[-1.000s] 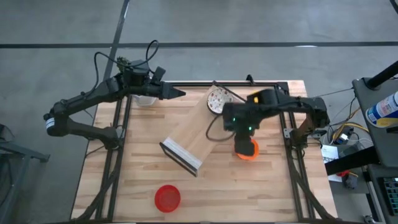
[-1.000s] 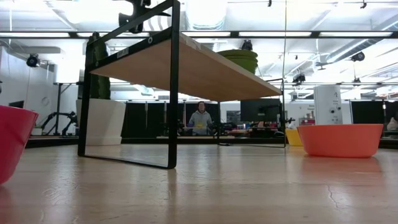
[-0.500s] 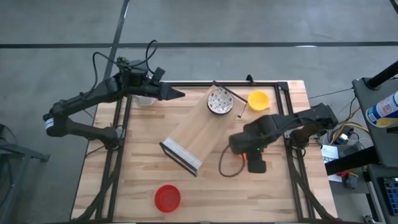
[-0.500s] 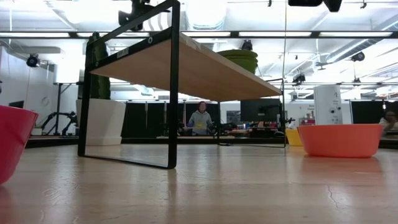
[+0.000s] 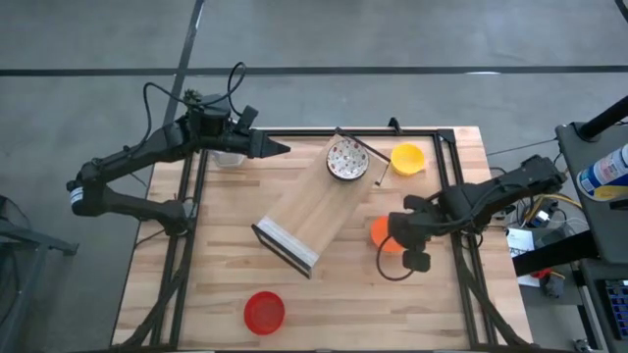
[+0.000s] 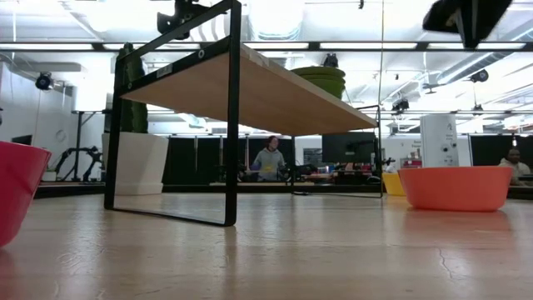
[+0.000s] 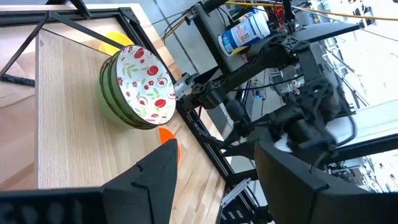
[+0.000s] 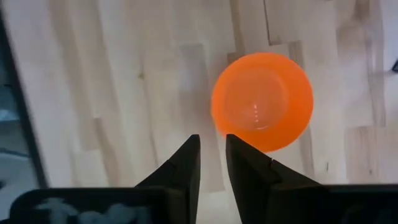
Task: Pick & Place Mini bowls
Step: Put the orange bowl on the shelf
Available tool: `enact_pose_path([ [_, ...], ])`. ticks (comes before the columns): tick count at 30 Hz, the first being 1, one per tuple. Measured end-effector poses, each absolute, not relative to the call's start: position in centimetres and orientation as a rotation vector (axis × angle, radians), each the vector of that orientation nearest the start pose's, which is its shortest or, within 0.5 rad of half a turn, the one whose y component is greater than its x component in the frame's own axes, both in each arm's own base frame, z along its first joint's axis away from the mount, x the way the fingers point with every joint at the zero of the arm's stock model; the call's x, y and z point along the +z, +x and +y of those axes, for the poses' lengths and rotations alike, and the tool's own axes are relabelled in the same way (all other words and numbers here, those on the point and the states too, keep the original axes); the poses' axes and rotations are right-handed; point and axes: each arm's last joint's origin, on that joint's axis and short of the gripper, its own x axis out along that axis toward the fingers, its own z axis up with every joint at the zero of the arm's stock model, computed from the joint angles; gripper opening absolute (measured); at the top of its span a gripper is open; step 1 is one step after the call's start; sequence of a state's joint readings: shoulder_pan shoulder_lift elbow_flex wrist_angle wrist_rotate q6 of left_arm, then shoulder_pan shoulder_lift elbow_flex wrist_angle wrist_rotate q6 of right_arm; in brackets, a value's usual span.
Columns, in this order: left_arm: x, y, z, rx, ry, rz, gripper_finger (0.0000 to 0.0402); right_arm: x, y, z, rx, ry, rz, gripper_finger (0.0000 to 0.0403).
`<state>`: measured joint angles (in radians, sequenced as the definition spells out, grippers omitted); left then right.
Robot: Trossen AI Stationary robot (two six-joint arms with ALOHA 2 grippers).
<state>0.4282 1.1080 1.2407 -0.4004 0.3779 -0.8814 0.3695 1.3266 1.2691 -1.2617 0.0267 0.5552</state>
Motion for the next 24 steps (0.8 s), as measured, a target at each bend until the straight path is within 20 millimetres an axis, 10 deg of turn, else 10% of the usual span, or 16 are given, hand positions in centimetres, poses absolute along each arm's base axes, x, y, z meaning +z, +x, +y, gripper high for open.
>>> enact_pose_path([
  [24, 40.6, 21.2, 8.5, 0.160, -0.994, 0.212, 0.0204, 21.5, 22.1, 8.5, 0.004, 0.117, 1.346, 0.0080],
])
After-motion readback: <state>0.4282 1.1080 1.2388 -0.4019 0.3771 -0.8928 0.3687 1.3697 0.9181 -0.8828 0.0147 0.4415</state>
